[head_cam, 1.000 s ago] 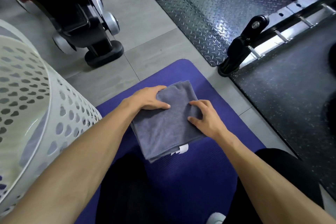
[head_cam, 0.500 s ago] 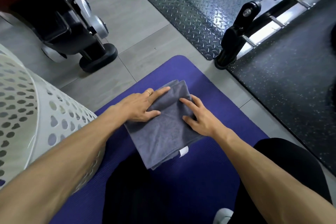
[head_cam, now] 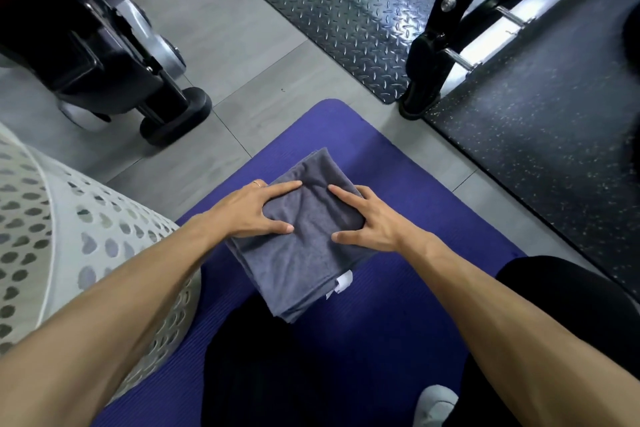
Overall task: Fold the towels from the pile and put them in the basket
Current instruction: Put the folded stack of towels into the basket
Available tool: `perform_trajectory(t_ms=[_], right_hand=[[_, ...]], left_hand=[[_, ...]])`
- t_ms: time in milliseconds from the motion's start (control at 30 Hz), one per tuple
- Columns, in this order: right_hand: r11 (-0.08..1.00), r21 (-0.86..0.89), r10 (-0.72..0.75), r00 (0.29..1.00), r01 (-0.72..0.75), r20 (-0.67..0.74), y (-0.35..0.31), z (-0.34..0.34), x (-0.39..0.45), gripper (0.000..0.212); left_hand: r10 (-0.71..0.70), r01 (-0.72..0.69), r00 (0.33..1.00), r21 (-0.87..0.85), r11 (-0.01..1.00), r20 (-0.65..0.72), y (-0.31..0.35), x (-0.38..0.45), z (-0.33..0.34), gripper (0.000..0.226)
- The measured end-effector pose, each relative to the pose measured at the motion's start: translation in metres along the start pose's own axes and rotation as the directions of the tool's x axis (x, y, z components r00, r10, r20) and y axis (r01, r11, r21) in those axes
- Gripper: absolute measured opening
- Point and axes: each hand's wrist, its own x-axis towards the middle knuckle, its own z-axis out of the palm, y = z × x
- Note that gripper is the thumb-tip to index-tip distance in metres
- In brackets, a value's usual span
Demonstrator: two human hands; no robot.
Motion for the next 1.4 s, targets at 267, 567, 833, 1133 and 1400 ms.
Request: perform_trajectory(t_ms=[267,567,833,1133,1400], right_hand=[[0.995,-0.045,0.093,0.995,-0.094,-0.033,-0.007,0.005,-0.004,0.090],[0.998,-0.053,0.031,0.982,-0.042,-0.188,-0.037,0.000,-0.027,0.084],[0.993,-0.109,-0.075,0.969,0.050,-0.236,-0.066,-0.035,-0.036,0.082],[0.981,-0.192,0.019,0.996,-0.035,-0.084,-0.020,0.000,-0.069,0.081],[0.963,-0.268,-0.012,0.999,0.000,-0.043,-0.013,0.015,-0.074,0.082]], left_hand=[[-0.041,0.044,0.999,-0.081,0.996,0.032,0.012,-0.011,-0.008,0.085],[-0.188,0.192,0.966,0.010,0.981,-0.177,0.055,-0.050,-0.019,0.085],[-0.228,0.223,0.922,-0.055,0.973,-0.312,0.083,-0.079,-0.048,0.083],[-0.278,0.292,0.928,0.021,0.956,-0.248,0.109,-0.087,0.033,0.083],[-0.284,0.275,0.924,-0.071,0.959,-0.255,0.094,-0.099,0.077,0.083]])
